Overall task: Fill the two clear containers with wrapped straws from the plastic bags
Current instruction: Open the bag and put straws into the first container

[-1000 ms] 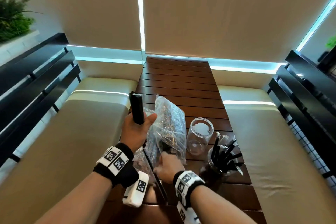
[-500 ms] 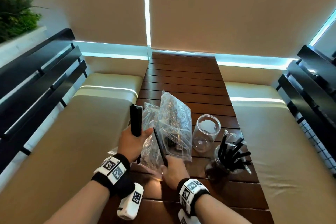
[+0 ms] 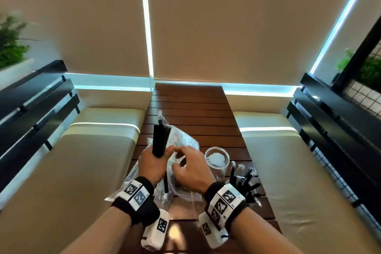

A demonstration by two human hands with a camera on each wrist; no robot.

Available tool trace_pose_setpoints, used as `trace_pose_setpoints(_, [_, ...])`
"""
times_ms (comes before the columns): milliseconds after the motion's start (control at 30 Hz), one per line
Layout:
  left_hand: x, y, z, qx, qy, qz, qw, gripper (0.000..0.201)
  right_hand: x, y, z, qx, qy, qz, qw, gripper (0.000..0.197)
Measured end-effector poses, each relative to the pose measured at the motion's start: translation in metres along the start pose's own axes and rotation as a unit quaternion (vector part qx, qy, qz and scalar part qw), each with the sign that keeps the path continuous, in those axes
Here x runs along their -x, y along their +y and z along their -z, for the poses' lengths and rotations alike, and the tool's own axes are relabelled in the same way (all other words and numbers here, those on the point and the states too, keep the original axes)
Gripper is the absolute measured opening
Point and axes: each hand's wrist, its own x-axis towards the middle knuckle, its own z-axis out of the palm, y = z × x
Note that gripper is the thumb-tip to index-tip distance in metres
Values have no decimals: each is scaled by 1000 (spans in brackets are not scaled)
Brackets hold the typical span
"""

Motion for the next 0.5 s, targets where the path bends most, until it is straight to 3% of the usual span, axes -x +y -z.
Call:
trace_pose_setpoints(67, [2,4,0,3,-27,-17,999,34,-10,-12,24,-87,92,1,992,51])
trace_pose_setpoints(100, [5,7,-2,4,-41,-32,999,29,-16,-19,35,-98,105,14,990,58])
trace_pose_setpoints(233, [14,22,-14,-64,-99,-135,984,5,-35,-40,57,-62,-27,24,997,86])
trace_pose_setpoints(267, [15,25,-17,-52,-107,-146,982,7,-36,-40,58,-87,-32,11,996,83])
trace_pose_setpoints(367, [17,33,-29,-13,-114,-112,987,17,-29,-34,56,-187,44,-25,981,60])
trace_pose_setpoints(500, [22,30,-50,-64,-126,-130,981,11,-18,-21,57,-137,90,-39,986,34])
